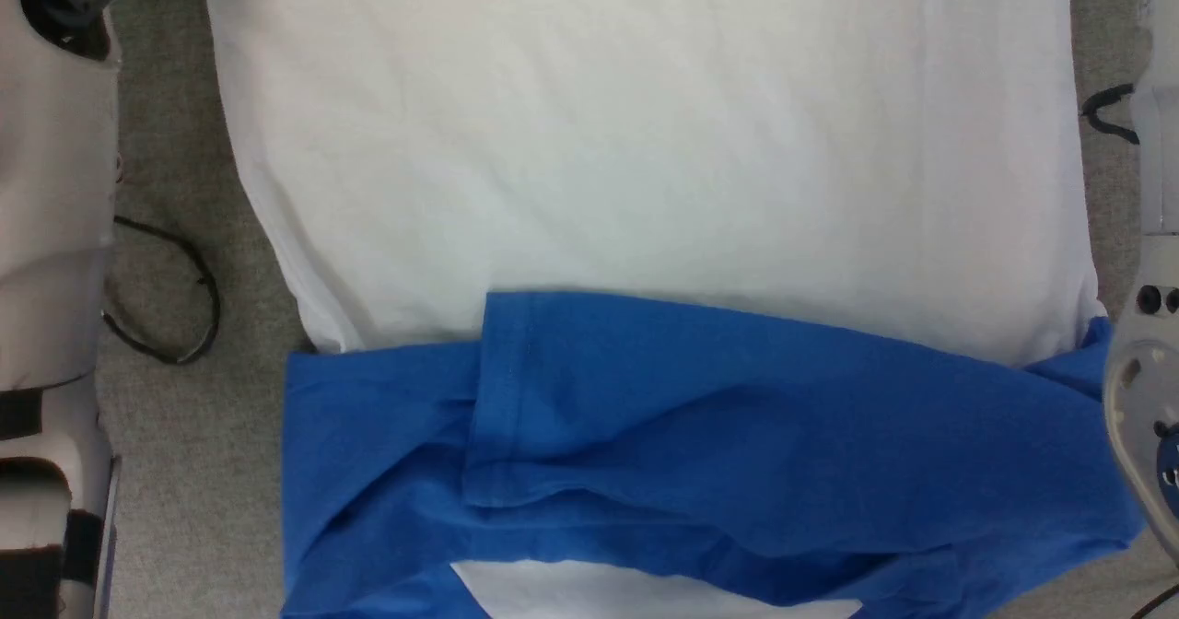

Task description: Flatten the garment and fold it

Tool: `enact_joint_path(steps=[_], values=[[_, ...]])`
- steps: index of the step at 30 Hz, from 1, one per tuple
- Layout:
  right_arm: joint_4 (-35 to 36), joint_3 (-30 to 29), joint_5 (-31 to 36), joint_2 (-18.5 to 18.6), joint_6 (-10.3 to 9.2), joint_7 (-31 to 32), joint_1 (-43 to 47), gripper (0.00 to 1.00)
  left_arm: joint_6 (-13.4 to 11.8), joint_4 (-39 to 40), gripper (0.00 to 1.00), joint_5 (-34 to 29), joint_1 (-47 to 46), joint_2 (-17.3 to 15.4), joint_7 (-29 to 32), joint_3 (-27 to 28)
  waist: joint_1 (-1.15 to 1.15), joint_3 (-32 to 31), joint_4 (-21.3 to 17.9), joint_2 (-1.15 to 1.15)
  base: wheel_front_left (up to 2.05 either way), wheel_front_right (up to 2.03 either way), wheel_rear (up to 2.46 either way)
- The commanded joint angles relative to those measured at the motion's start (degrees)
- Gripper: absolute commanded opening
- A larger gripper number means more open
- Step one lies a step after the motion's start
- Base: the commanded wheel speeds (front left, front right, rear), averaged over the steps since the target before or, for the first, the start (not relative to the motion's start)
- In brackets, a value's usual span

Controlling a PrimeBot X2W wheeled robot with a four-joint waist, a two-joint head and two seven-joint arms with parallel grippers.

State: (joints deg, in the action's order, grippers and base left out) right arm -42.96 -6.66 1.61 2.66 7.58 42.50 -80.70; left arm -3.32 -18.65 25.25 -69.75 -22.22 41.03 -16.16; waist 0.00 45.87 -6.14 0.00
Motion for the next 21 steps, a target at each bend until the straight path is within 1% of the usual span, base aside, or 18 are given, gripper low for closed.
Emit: enact_joint_path(steps=[1, 3, 5, 9, 15, 18, 21], values=[[-0.9, -0.2, 1.1, 0.2, -0.09, 1.0, 1.2, 0.0, 0.5, -1.4, 0.0, 0.2, 0.5, -0.2, -0.5, -0.4, 0.0, -0.1, -0.1, 0.0, 0.0, 0.0, 0.0], [-0.1, -0.3, 2.1, 0.2, -0.09, 0.4, 1.3, 0.0, 1.0, -1.7, 0.0, 0.0, 0.3, -0.4, -2.0, -0.5, 0.0, -0.1, -0.2, 0.0, 0.0, 0.0, 0.0], [1.3, -0.7, 2.7, 0.2, -0.09, -1.8, 1.3, 0.0, 1.2, -1.9, 0.0, -0.6, -0.2, -0.6, -4.3, -0.5, 0.0, -0.1, -0.3, 0.0, 0.0, 0.0, 0.0], [3.6, -1.6, 3.2, 0.2, -0.09, -9.3, 1.1, 0.0, 1.0, -2.8, 0.0, -2.6, -1.4, -1.2, -10.5, -0.3, 0.0, -0.3, -0.6, 0.0, 0.0, 0.0, 0.0], [4.1, -1.4, 2.5, 0.2, -0.09, -19.6, 0.3, 0.0, 0.7, -4.3, 0.0, -5.5, -2.7, -2.2, -21.1, -0.2, 0.0, -1.7, -1.0, 0.0, 0.0, 0.0, 0.0], [4.0, -1.6, 1.9, 0.2, -0.09, -24.2, 0.0, 0.0, 0.6, -5.4, 0.0, -6.7, -3.3, -2.5, -26.2, -0.3, 0.0, -2.6, -1.1, 0.0, 0.0, 0.0, 0.0], [3.5, -0.6, -0.4, 0.2, -0.09, -28.8, 0.8, 0.0, 1.1, -6.6, 0.0, -7.0, -3.3, -2.0, -31.0, -0.5, 0.0, -4.1, -0.8, 0.0, 0.0, 0.0, 0.0]])
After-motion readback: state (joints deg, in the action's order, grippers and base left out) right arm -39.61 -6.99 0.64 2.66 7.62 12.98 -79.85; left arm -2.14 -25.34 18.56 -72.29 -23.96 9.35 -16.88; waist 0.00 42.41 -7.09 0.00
